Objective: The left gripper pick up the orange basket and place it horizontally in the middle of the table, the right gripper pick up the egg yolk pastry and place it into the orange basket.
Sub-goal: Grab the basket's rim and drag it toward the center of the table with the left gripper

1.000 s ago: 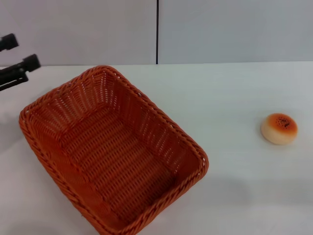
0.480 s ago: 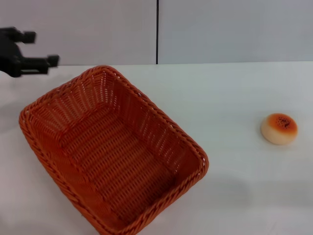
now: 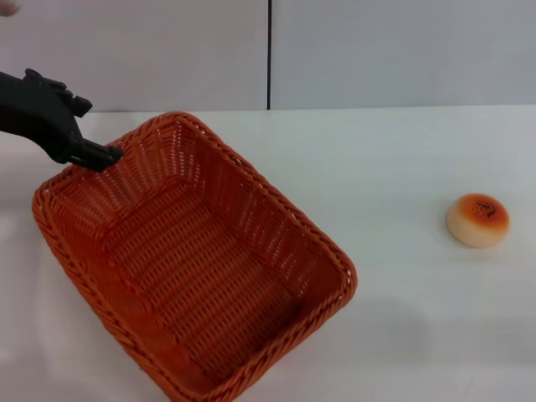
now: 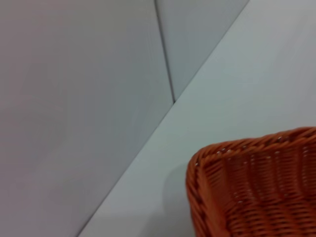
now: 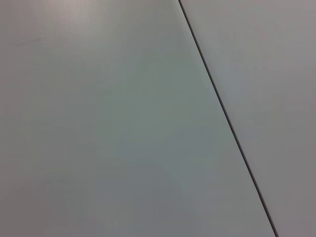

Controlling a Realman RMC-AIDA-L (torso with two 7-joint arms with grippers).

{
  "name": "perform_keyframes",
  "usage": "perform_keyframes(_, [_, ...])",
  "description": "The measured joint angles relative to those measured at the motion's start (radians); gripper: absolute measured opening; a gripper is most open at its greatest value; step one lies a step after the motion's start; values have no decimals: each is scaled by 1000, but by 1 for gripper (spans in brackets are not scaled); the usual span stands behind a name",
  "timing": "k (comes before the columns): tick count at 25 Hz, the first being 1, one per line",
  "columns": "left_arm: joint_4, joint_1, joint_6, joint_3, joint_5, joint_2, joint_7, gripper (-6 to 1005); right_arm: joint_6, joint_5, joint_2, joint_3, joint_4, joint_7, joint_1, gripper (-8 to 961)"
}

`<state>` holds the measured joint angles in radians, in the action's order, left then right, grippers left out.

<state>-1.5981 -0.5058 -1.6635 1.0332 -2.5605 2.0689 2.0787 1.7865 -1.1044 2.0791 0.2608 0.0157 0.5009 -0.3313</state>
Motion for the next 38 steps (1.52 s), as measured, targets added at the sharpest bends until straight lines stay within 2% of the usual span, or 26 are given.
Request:
perform_keyframes(5, [9,13,76,93,-49,1,48,801,-4,0,0,0,0,0,1,453])
perform_keyframes(9, [70,11,139,150,-85,3,67,801,-7,0,-1,0,0,1,0,453])
perform_keyframes(20, [191,-19,192,200,-165,4,72,799,-16,0,1,0,-1,1,1,453])
perform_keyframes(24, [254,-52,198,201,-197,4,74,798,-25,0,1,0,5,1,2,452])
perform_keyframes(32, [280,-67,204,235,-214,5,94,796,-38,0,1,0,12,-1,4,452])
perform_keyframes(38, [279,-80,194,321,-267,8,167,795,-39,0,1,0,12,-1,9,452])
